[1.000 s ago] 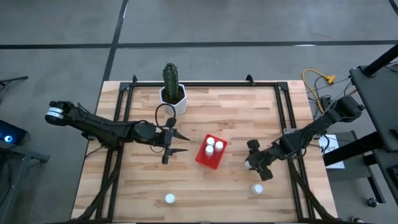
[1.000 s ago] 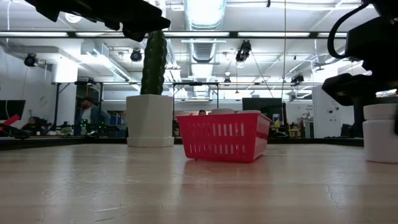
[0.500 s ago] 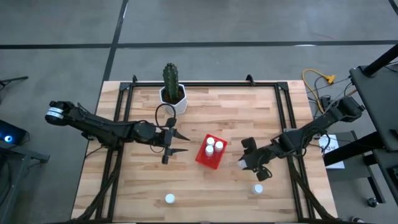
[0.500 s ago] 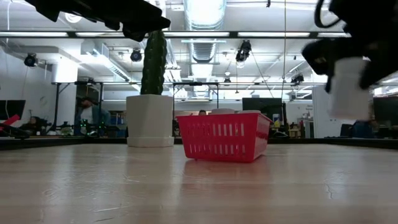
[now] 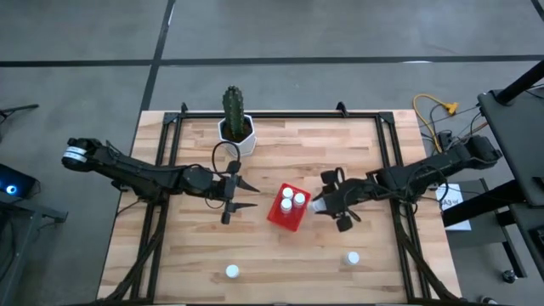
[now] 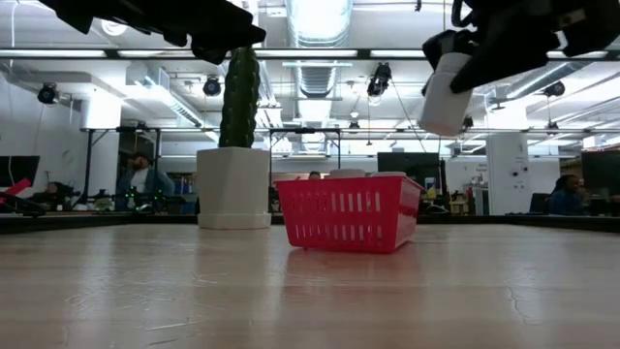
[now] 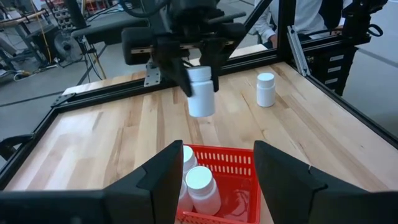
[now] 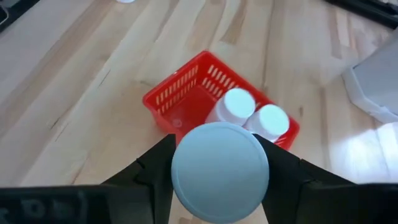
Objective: Pick and place pill bottles into a basket
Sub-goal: Put the top white pill bottle into the red bin
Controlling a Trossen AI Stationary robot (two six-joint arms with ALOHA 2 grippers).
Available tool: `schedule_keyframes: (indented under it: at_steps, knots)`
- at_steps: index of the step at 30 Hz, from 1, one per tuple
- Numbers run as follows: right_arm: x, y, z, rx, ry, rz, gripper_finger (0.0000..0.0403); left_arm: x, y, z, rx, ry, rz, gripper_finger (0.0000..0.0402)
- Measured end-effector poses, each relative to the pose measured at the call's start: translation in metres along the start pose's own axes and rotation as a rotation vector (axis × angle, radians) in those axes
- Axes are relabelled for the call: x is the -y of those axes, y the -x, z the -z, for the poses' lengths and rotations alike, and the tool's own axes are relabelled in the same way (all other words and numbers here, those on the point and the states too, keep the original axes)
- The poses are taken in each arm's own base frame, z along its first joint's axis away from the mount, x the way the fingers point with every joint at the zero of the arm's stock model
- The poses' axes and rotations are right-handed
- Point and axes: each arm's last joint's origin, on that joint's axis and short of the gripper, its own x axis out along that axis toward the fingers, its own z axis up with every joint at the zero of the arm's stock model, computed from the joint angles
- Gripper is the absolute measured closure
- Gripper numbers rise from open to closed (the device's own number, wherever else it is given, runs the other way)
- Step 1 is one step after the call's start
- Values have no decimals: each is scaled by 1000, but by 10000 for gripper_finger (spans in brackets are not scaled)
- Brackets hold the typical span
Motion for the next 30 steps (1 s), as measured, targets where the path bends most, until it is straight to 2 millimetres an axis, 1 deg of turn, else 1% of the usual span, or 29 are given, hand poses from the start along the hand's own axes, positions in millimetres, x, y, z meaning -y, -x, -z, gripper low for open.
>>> schedule_keyframes:
  at_steps: [4, 8, 10, 13, 18, 22, 27, 30]
  knots:
    - [6, -1, 0, 6, -12, 10, 239, 0, 0, 0, 0, 0, 0, 223]
    - [7, -10, 0, 11, -6, 5, 239, 0, 0, 0, 0, 0, 0, 223]
    - [6, -19, -2, 20, 8, -2, 239, 0, 0, 0, 2, 0, 0, 223]
    - [6, -35, -1, -40, 20, -6, 239, 0, 0, 0, 4, -1, 0, 223]
    - [11, -61, -11, -85, 34, -5, 239, 0, 0, 0, 2, -4, -1, 223]
    - [14, -79, -15, -125, 43, -40, 239, 0, 0, 0, 2, -4, -1, 223]
    - [15, -97, -15, -182, 44, -63, 239, 0, 0, 0, 2, -2, -1, 223]
    - [15, -103, -15, -193, 51, -66, 239, 0, 0, 0, 2, -2, -1, 223]
